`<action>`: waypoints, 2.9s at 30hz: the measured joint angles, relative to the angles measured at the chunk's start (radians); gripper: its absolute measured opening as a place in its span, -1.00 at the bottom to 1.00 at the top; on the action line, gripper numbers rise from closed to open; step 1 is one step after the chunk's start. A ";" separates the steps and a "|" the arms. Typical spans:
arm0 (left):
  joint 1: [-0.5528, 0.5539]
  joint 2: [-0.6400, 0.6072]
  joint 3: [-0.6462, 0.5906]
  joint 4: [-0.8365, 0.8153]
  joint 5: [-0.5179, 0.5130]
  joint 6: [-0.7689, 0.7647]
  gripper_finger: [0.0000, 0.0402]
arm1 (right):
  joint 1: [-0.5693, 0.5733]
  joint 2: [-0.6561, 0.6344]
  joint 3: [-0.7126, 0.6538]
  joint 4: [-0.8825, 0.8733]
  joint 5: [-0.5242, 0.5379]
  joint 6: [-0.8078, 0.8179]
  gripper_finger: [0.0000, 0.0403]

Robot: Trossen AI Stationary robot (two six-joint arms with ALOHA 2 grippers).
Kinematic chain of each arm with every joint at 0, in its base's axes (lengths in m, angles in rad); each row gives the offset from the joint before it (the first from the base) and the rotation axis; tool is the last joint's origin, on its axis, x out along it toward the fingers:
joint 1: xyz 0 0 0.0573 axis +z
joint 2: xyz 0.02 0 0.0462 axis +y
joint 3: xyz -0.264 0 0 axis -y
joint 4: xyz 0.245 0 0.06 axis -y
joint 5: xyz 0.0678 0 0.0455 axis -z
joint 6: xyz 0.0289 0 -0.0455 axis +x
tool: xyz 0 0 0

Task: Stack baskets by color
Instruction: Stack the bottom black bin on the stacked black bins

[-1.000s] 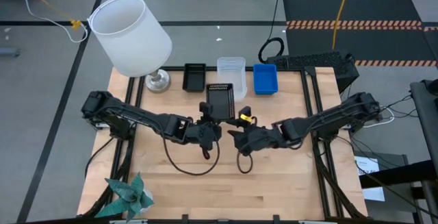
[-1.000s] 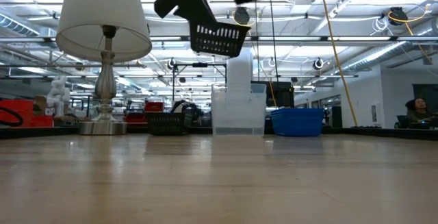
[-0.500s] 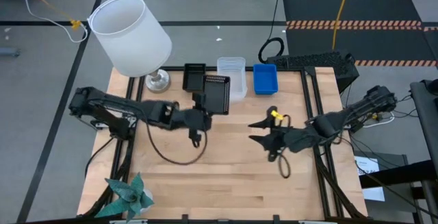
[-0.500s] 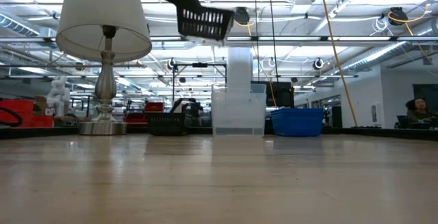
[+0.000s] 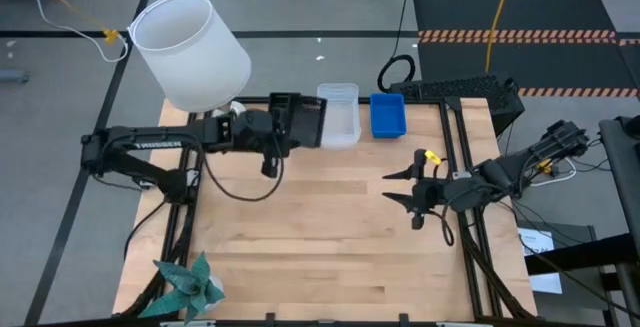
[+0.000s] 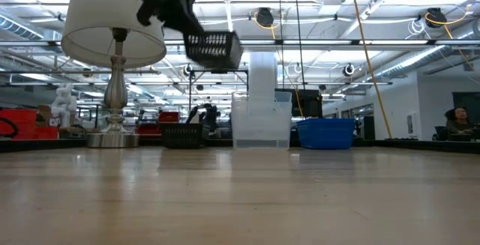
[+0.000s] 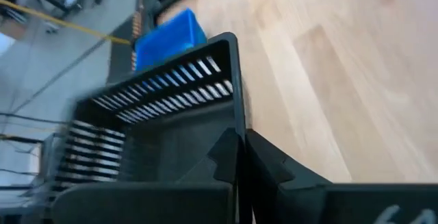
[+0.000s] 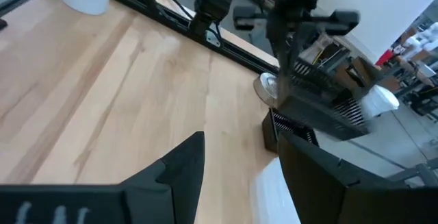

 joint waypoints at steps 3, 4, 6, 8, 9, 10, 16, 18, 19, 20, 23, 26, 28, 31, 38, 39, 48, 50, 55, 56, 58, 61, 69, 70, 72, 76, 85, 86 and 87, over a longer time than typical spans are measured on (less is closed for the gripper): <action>0.053 -0.001 -0.038 0.014 0.048 0.023 -0.96 | 0.000 -0.010 -0.018 0.019 0.000 0.001 -0.11; 0.073 -0.001 -0.048 0.016 0.068 0.021 -0.96 | 0.000 -0.011 -0.021 0.021 0.000 0.003 -0.12; 0.103 -0.002 -0.071 0.041 0.101 0.017 -0.95 | 0.000 -0.010 -0.025 0.022 0.000 0.007 -0.12; 0.121 -0.002 -0.104 0.087 0.116 0.026 -0.92 | 0.000 -0.007 -0.028 0.021 0.000 0.014 -0.12; 0.127 -0.002 -0.120 0.102 0.125 0.034 -0.92 | 0.000 -0.007 -0.028 0.021 0.000 0.018 -0.12; 0.135 -0.001 -0.133 0.109 0.133 0.040 -0.92 | 0.000 -0.006 -0.028 0.020 0.000 0.023 -0.12; 0.189 -0.002 -0.169 0.124 0.176 0.052 -0.95 | 0.000 -0.006 -0.028 0.016 0.000 0.044 -0.12; 0.205 -0.001 -0.189 0.154 0.187 0.056 -0.93 | 0.000 -0.006 -0.028 0.014 0.000 0.045 -0.12; 0.216 -0.001 -0.198 0.169 0.196 0.060 -0.92 | 0.000 -0.006 -0.028 0.014 0.000 0.047 -0.12; 0.227 -0.001 -0.206 0.181 0.209 0.063 -0.93 | 0.000 -0.006 -0.028 0.013 0.000 0.051 -0.12; 0.263 -0.001 -0.232 0.215 0.248 0.070 -0.96 | 0.000 -0.006 -0.028 0.013 0.000 0.061 -0.12; 0.298 -0.001 -0.262 0.264 0.279 0.072 -0.95 | 0.000 -0.006 -0.028 0.013 0.000 0.069 -0.12; 0.320 -0.001 -0.283 0.297 0.298 0.084 -0.91 | 0.000 -0.006 -0.028 0.013 0.000 0.070 -0.12; 0.359 -0.001 -0.301 0.324 0.356 0.102 -0.92 | 0.000 -0.006 -0.028 0.013 0.000 0.070 -0.12; 0.449 -0.001 -0.330 0.344 0.409 0.095 -0.93 | 0.000 -0.006 -0.028 0.006 0.000 0.070 -0.12; 0.458 -0.001 -0.331 0.345 0.409 0.092 -0.92 | 0.000 -0.006 -0.028 0.006 0.000 0.071 -0.12; 0.487 -0.001 -0.331 0.345 0.450 0.093 -0.94 | 0.000 -0.006 -0.028 0.003 0.000 0.088 -0.12; 0.484 -0.001 -0.331 0.345 0.452 0.084 -0.92 | 0.000 -0.006 -0.028 -0.009 0.000 0.099 -0.12; 0.470 -0.001 -0.331 0.342 0.453 0.066 -0.96 | 0.000 -0.006 -0.028 -0.031 0.000 0.109 -0.12; 0.467 -0.001 -0.331 0.341 0.452 0.053 -0.96 | 0.000 -0.006 -0.028 -0.031 0.000 0.113 -0.12; 0.455 -0.001 -0.331 0.340 0.445 0.039 -0.94 | 0.000 -0.006 -0.028 -0.032 0.000 0.115 -0.12; 0.436 -0.001 -0.361 0.352 0.428 0.038 -0.94 | 0.000 -0.006 -0.028 -0.032 0.000 0.116 -0.12; 0.434 0.001 -0.508 0.592 0.392 0.030 -0.92 | 0.000 -0.006 -0.028 -0.032 0.000 0.114 -0.12; 0.434 0.001 -0.512 0.606 0.391 0.030 -0.93 | 0.000 -0.006 -0.028 -0.032 0.000 0.111 -0.12; 0.434 0.001 -0.516 0.609 0.389 0.035 -0.96 | 0.000 -0.006 -0.028 -0.032 0.000 0.106 -0.12; 0.434 0.000 -0.517 0.606 0.389 0.043 -0.96 | 0.000 -0.006 -0.028 -0.032 0.000 0.104 -0.12; 0.473 0.000 -0.517 0.598 0.355 0.058 -0.96 | 0.000 -0.006 -0.028 -0.032 0.000 0.104 -0.12; 0.477 0.000 -0.517 0.598 0.355 0.058 -0.96 | 0.000 -0.006 -0.028 -0.032 0.000 0.104 -0.12; 0.481 0.000 -0.517 0.598 0.355 0.060 -0.94 | 0.000 -0.006 -0.028 -0.032 0.000 0.103 -0.12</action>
